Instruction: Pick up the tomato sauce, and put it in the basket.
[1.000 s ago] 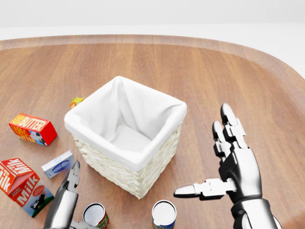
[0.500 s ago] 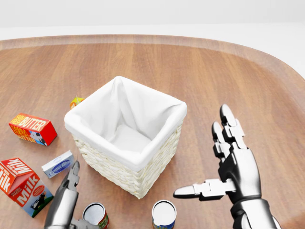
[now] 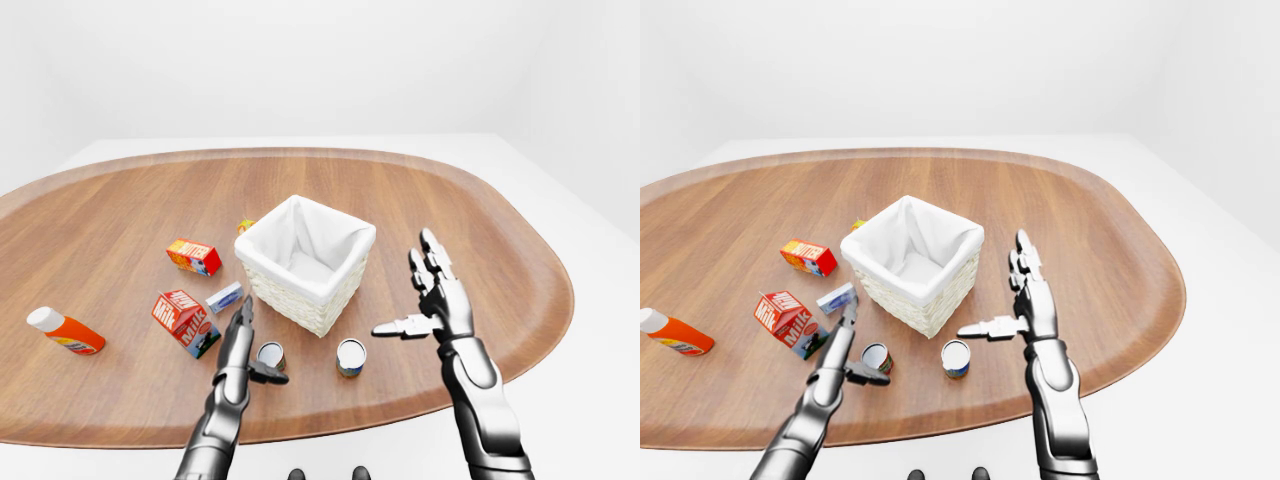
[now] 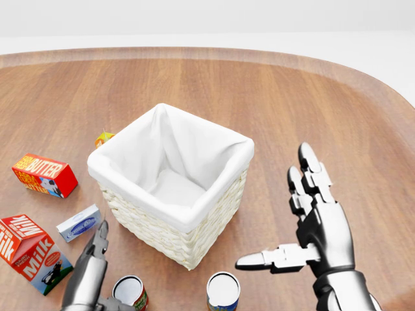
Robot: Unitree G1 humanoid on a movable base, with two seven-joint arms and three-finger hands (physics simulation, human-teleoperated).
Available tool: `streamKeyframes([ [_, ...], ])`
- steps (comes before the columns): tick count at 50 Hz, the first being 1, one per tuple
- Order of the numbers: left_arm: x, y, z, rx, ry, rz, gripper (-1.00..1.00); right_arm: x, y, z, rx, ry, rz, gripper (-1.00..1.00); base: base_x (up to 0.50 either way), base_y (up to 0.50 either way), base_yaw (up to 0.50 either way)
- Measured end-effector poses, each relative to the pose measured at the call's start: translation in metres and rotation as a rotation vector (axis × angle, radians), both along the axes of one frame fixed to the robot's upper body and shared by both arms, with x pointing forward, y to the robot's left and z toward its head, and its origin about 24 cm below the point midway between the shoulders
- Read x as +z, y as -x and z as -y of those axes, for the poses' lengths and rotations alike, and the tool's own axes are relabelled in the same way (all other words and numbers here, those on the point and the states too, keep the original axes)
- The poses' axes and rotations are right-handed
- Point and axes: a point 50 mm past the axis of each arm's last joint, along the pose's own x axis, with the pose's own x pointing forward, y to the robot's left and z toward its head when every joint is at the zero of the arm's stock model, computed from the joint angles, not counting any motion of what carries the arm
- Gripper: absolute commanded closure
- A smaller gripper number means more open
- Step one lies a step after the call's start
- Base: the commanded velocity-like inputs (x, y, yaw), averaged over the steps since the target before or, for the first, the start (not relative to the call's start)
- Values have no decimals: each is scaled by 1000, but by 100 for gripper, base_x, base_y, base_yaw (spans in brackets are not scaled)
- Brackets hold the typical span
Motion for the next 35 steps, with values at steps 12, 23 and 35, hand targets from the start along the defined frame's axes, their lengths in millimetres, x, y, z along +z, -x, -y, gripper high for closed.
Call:
streamKeyframes([
  [12,-4,0,0,4,-10,-15,-100,0,0,0,1,0,2,-100,0,0,0],
  [23,-7,0,0,7,-18,-27,-100,1,1,0,1,1,3,-100,0,0,0],
  [35,-9,1,2,3,-23,-34,-100,0,0,0,0,0,-2,-100,0,0,0],
])
